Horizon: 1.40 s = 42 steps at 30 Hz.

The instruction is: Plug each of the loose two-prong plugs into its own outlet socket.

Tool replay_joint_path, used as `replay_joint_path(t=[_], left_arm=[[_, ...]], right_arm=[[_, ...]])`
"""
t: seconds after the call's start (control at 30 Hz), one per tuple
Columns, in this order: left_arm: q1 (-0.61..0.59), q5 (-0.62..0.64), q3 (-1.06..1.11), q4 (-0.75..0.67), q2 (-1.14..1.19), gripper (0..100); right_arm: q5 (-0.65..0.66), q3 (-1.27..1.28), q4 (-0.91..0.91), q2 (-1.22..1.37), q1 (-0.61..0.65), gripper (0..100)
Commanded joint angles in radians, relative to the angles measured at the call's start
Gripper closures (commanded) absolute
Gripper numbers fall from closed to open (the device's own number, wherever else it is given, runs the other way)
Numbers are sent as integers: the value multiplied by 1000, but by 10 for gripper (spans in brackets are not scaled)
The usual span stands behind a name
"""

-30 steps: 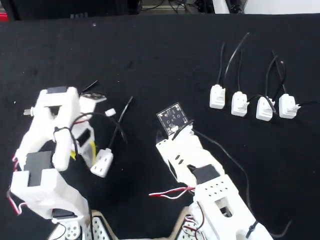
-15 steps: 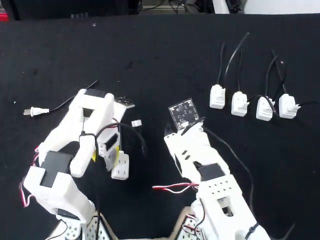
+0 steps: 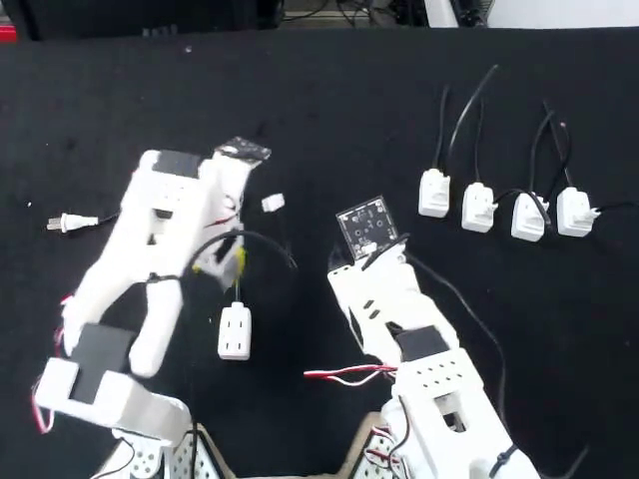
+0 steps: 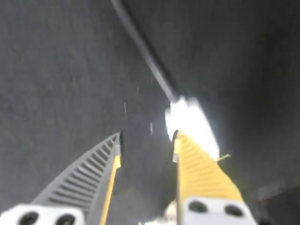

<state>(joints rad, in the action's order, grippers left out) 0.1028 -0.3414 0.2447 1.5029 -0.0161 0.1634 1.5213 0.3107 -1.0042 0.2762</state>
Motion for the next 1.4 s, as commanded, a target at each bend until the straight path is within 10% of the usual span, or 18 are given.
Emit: replay_joint_path(t=[0.0,0.77,1.13,1.37], left_arm=[[64,124,-15,-170,91,811],[-252,295,-58,-123,215,816],[-314,6,363,-180,-198,812],[-143,-115,509,-120,-361,812]], right_arm=[[2,-5,-18,-25,-20,850],[2,-10,-18,-25,28,850],[2,-12,-18,-25,25,850],[-26,-41,-17,-27,-100,850]])
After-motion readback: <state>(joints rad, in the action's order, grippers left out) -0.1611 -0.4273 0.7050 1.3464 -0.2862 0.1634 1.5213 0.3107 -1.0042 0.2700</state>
